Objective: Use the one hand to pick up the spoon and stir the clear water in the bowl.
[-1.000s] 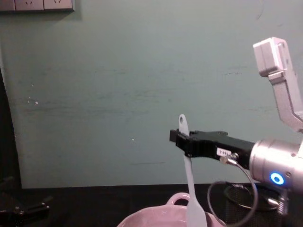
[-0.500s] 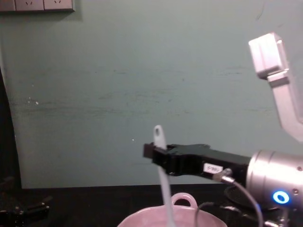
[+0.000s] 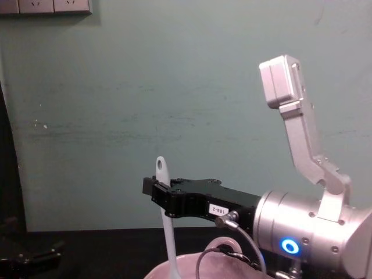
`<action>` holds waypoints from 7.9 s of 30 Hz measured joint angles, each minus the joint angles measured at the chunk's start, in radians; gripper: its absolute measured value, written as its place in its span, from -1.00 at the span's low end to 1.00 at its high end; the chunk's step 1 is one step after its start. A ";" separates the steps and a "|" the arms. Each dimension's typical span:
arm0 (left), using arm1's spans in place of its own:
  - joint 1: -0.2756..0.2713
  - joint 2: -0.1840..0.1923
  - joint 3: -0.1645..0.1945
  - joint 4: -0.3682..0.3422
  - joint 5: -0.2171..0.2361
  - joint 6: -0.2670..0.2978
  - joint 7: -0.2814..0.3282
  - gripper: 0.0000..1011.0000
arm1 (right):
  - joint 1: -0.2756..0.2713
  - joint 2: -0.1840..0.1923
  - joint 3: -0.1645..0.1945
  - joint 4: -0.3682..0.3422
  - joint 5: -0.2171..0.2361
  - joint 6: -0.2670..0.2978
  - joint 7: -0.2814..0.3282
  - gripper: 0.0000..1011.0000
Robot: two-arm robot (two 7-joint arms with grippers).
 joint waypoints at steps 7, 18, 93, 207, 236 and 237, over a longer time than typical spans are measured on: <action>0.000 0.000 0.000 0.000 0.000 0.000 0.000 1.00 | 0.046 -0.049 0.016 0.106 -0.024 -0.073 -0.022 -0.76; 0.000 0.000 0.000 0.000 0.000 0.000 0.000 1.00 | 0.073 -0.070 0.068 0.174 -0.087 -0.141 -0.099 -0.76; 0.000 0.000 0.000 0.000 0.000 0.000 0.000 1.00 | -0.070 0.277 0.216 -0.356 0.315 0.392 -0.040 -0.76; 0.000 0.000 0.000 0.000 0.000 0.000 0.000 1.00 | 0.089 0.373 0.065 0.021 0.511 0.327 0.013 -0.35; 0.000 0.000 0.000 0.000 0.000 0.000 0.000 1.00 | 0.089 0.373 0.066 0.020 0.508 0.328 0.012 0.98; 0.000 0.000 0.000 0.000 0.000 0.000 0.000 1.00 | 0.089 0.373 0.066 0.020 0.508 0.328 0.012 0.98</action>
